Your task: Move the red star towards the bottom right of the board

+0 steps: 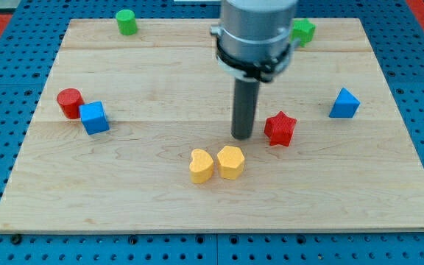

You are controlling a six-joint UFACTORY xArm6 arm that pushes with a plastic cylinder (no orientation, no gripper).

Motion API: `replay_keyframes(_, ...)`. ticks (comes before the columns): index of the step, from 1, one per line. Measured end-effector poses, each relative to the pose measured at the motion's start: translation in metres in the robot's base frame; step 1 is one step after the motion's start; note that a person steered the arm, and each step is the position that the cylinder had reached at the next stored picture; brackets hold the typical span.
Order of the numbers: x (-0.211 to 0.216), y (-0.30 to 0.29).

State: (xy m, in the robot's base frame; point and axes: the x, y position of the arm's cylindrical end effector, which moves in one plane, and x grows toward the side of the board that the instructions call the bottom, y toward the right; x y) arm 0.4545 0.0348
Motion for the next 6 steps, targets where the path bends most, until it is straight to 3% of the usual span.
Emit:
replay_keyframes(1,-0.044,0.043)
replay_keyframes(2,0.008,0.081)
replay_keyframes(3,0.024,0.083)
replay_keyframes(4,0.019,0.022)
replay_keyframes(5,0.026,0.002)
replay_keyframes(6,0.057,0.081)
